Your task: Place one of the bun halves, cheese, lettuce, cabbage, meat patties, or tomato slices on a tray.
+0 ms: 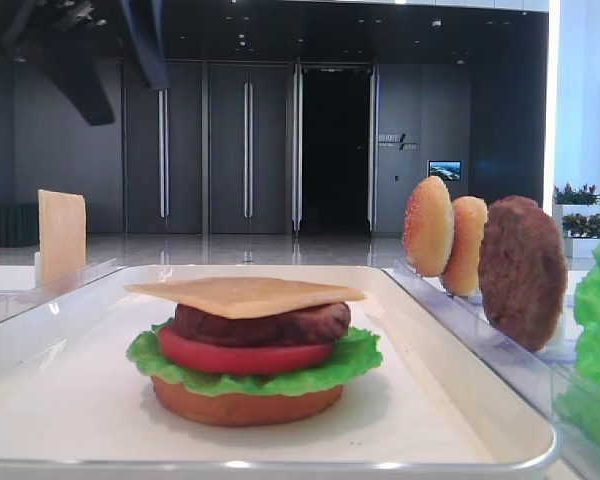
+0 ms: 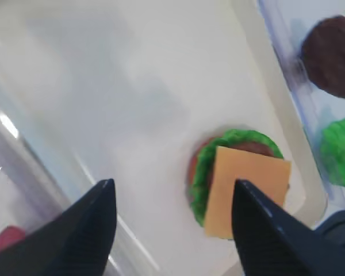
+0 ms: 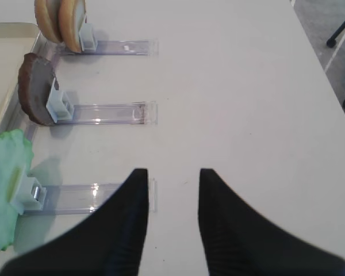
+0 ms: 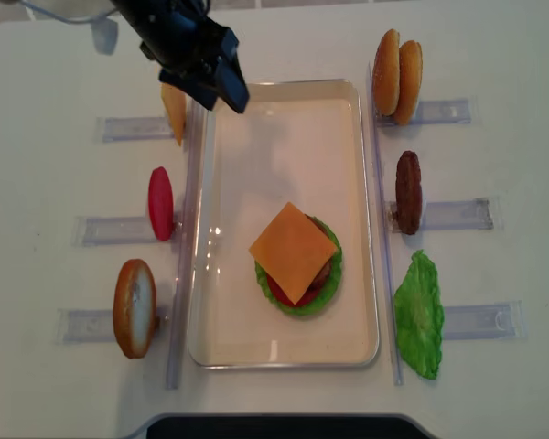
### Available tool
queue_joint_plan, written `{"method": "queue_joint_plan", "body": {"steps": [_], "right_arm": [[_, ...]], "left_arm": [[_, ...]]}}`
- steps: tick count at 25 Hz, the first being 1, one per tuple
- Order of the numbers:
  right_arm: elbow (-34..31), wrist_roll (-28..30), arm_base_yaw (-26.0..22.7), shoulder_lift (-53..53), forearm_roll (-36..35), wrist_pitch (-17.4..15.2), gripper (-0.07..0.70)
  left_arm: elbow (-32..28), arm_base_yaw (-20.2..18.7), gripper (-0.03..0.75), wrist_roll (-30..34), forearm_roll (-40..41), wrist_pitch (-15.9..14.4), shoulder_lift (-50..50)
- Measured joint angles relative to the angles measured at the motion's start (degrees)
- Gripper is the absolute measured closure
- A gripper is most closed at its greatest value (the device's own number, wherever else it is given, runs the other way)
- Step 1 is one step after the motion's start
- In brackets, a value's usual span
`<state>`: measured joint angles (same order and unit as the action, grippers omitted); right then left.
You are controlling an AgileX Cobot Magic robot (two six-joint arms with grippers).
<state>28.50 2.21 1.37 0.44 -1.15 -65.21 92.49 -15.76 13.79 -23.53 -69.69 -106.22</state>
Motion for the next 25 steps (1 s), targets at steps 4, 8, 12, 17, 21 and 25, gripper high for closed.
{"method": "queue_joint_plan", "body": {"steps": [4,8,12,17,21,25], "right_arm": [[0.0,0.0,0.0,0.0,0.0,0.0,0.391],[0.0,0.0,0.0,0.0,0.0,0.0,0.391],[0.0,0.0,0.0,0.0,0.0,0.0,0.391],[0.0,0.0,0.0,0.0,0.0,0.0,0.391],[0.0,0.0,0.0,0.0,0.0,0.0,0.391],[0.0,0.0,0.0,0.0,0.0,0.0,0.391]], "left_arm": [[0.3,5.8,0.253,-4.8,4.4,-0.1,1.5],[0.4,9.1,0.272,-10.1,13.8,-0.1,3.2],[0.4,9.8,0.281,-13.1,22.3,-0.3,5.2],[0.4,9.8,0.282,-14.2,25.2,-0.5,7.0],[0.5,10.7,0.282,-14.3,25.2,-0.8,7.1],[0.5,13.2,0.282,-14.3,25.1,-0.8,7.2]]}}
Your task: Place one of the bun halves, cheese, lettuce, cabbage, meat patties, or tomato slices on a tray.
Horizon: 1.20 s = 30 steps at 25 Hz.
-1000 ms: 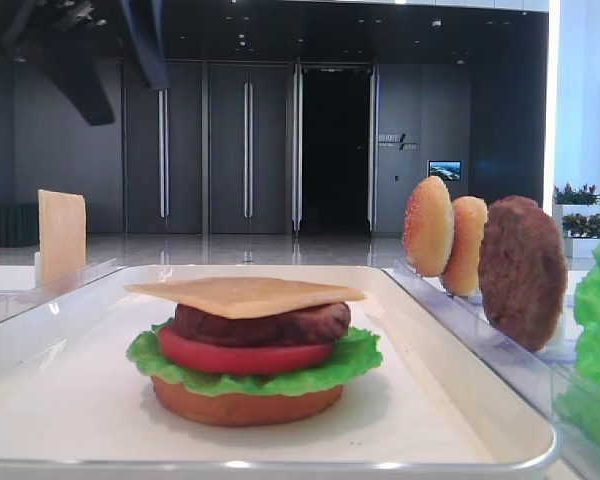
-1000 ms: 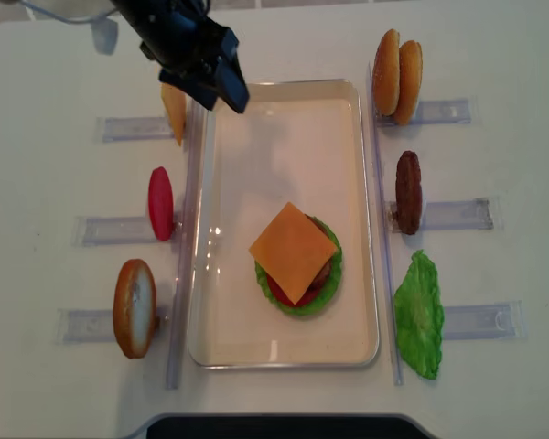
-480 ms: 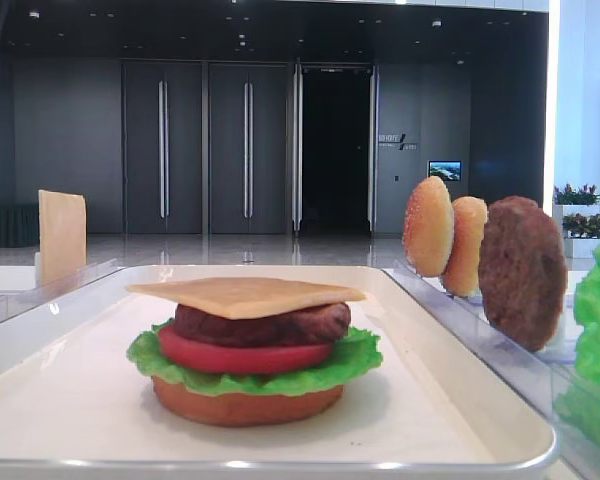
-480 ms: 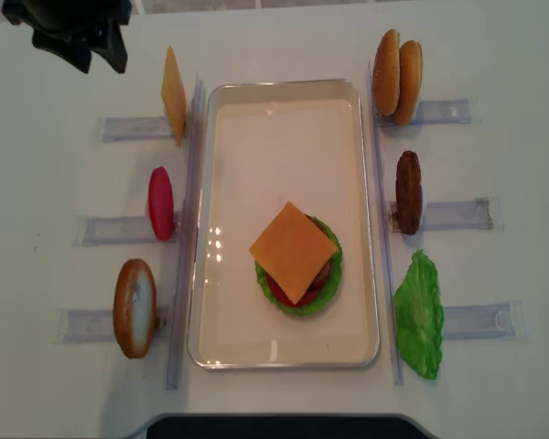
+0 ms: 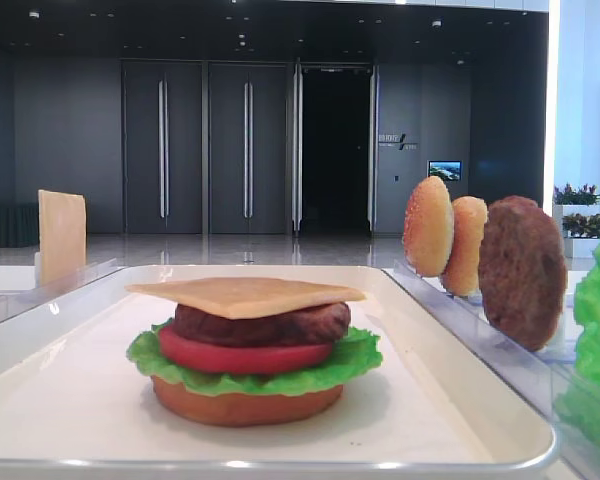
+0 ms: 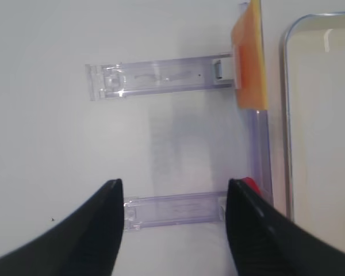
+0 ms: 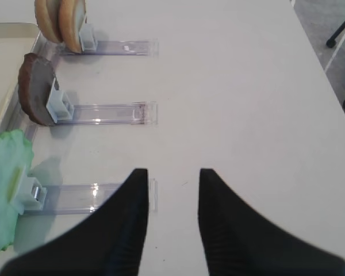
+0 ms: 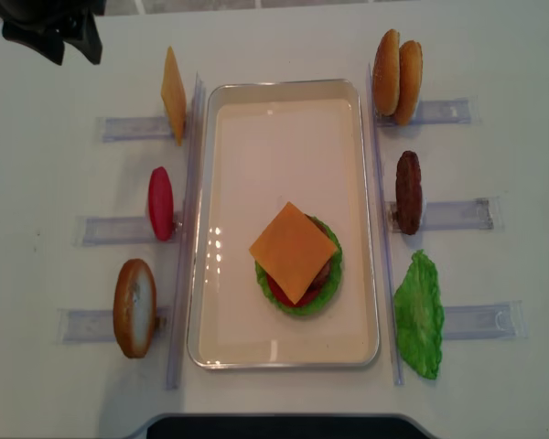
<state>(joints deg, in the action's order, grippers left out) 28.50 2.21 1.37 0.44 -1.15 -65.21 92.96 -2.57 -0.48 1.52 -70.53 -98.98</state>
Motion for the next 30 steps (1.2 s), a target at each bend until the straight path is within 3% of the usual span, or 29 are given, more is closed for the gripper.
{"method": "queue_joint_plan", "body": {"steps": [6,12,30], "right_arm": [[0.0,0.0,0.0,0.0,0.0,0.0,0.391],[0.0,0.0,0.0,0.0,0.0,0.0,0.391],[0.0,0.0,0.0,0.0,0.0,0.0,0.391]], "left_arm": [[-4.1,1.4,0.283,0.5,0.2,-0.1,4.0],[-13.1,1.4,0.285,0.5,0.2,-0.1,13.6],[-47.8,1.4,0.343,3.5,0.2,-0.3,61.6]]}}
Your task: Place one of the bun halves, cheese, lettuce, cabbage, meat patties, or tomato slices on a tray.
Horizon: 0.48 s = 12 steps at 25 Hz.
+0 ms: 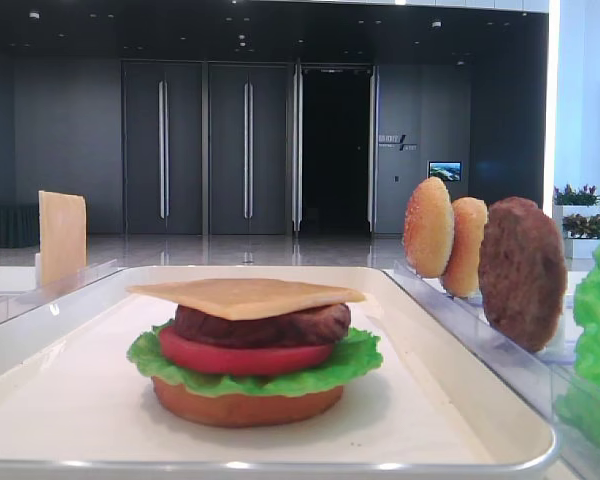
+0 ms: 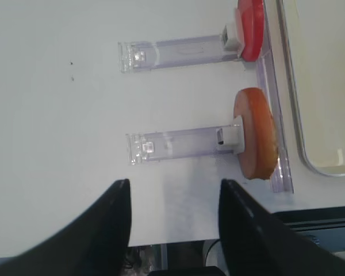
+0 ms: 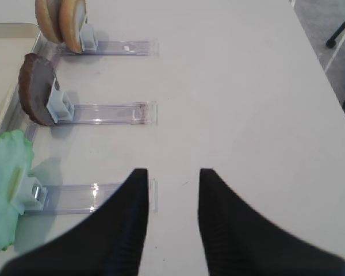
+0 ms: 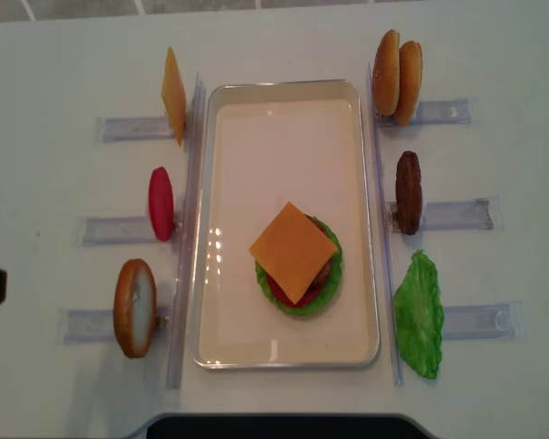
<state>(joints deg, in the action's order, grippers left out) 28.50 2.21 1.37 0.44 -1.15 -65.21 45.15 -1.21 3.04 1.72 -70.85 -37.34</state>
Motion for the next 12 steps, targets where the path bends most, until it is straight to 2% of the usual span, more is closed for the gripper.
{"method": "queue_joint_plan", "body": {"steps": [7,12], "right_arm": [[0.0,0.0,0.0,0.0,0.0,0.0,0.391],[0.0,0.0,0.0,0.0,0.0,0.0,0.391]], "left_arm": [[-11.1,0.0,0.344,0.5,0.0,4.7,17.3],[-16.3,0.0,0.345,0.5,-0.4,7.3,26.6]]}}
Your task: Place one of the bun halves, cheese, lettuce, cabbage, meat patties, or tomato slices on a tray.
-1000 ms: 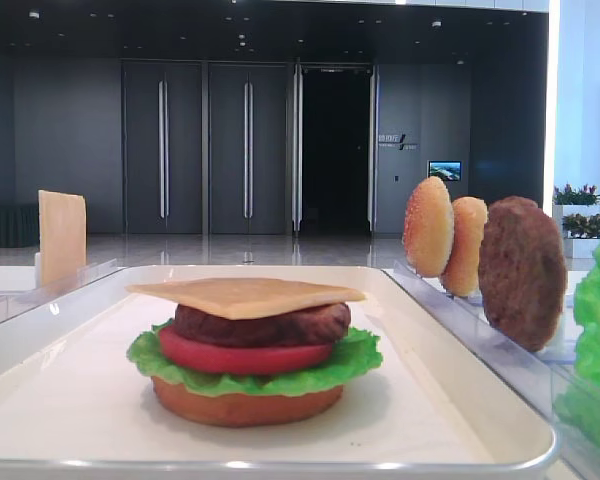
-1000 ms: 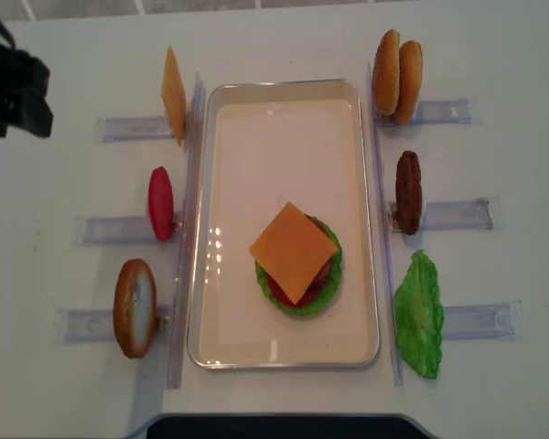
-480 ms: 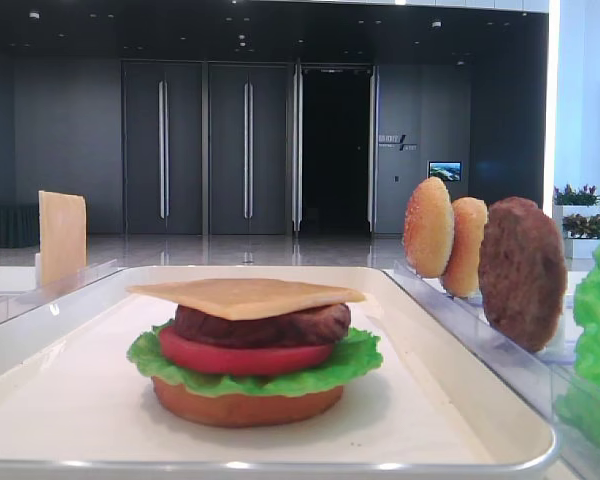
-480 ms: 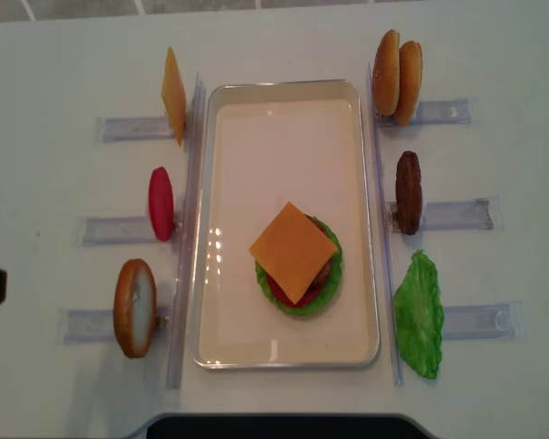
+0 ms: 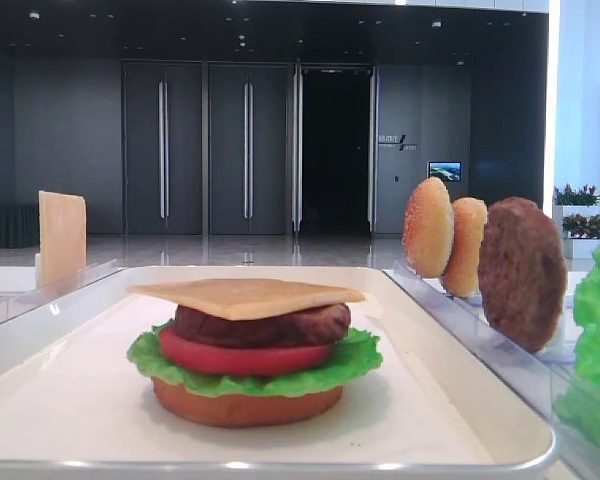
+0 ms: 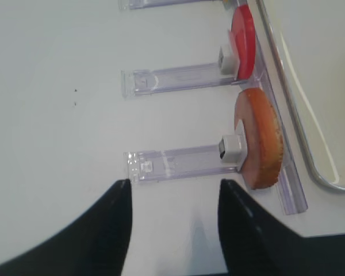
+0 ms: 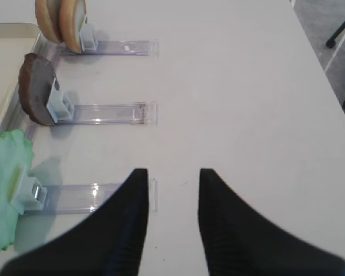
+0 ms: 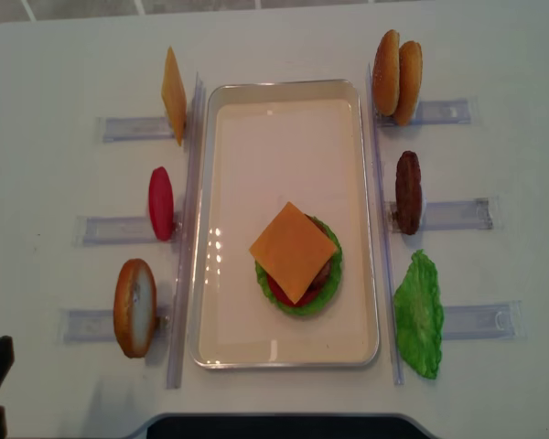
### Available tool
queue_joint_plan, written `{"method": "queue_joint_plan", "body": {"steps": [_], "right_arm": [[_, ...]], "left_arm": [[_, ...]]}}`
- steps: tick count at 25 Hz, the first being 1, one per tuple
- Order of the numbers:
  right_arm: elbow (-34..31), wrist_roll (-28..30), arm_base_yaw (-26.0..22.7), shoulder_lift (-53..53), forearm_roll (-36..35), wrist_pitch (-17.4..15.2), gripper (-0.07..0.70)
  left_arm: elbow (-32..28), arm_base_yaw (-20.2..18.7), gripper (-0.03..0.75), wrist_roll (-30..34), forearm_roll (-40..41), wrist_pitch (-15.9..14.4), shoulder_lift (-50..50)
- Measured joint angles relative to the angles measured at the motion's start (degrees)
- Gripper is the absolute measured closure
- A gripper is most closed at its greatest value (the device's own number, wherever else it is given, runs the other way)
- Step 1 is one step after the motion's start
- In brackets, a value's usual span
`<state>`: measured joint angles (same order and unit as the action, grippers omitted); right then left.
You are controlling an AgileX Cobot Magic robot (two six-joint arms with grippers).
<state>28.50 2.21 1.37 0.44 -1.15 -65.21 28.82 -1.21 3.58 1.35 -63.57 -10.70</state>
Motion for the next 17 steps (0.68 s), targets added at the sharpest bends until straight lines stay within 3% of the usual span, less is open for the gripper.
{"method": "queue_joint_plan", "body": {"steps": [9,17], "right_arm": [[0.0,0.0,0.0,0.0,0.0,0.0,0.391],[0.0,0.0,0.0,0.0,0.0,0.0,0.391]], "left_arm": [[-1.5,0.0,0.345,0.0,-0.7,0.1,11.2],[-1.5,0.0,0.367,0.0,-0.7,0.0,11.6]]}}
